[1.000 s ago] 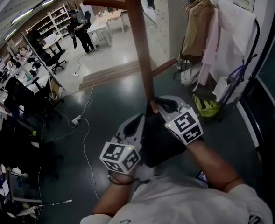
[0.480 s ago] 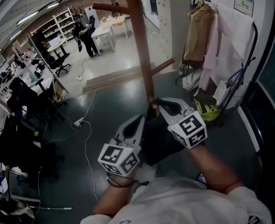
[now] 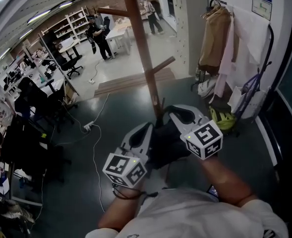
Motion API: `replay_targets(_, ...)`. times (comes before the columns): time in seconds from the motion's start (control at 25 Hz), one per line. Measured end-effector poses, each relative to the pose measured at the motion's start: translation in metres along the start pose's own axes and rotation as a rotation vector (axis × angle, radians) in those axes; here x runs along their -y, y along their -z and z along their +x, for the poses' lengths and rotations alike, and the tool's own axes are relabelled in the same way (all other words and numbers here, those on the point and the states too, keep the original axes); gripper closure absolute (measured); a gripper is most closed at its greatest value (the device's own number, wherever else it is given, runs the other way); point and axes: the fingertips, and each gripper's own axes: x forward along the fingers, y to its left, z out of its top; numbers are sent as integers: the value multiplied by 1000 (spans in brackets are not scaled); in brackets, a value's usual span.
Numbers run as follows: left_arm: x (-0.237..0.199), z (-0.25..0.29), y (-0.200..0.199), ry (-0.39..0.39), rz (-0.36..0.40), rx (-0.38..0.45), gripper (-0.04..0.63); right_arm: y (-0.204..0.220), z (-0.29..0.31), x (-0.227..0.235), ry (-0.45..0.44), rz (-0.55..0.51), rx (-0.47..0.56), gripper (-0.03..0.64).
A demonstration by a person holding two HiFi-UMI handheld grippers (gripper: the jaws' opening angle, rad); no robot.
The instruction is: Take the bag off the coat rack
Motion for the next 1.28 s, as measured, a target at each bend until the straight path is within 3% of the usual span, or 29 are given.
replay_targets(0.28,60,-31,15,-41,14,-3,589,1,-64,-19,-26,46,51,591)
replay_targets(0.68,128,-98,55,-97,-53,-40,589,33,-154,-70,-56,84,-11,591)
replay_targets(0.92,146,-136,63,-129,-54,-42,589,41,-193,-93,-54,117,-13,591)
replay_targets(1.28,147,-219,48,-128,-45,-23,589,35,-213,-170,-51,131,-18,591)
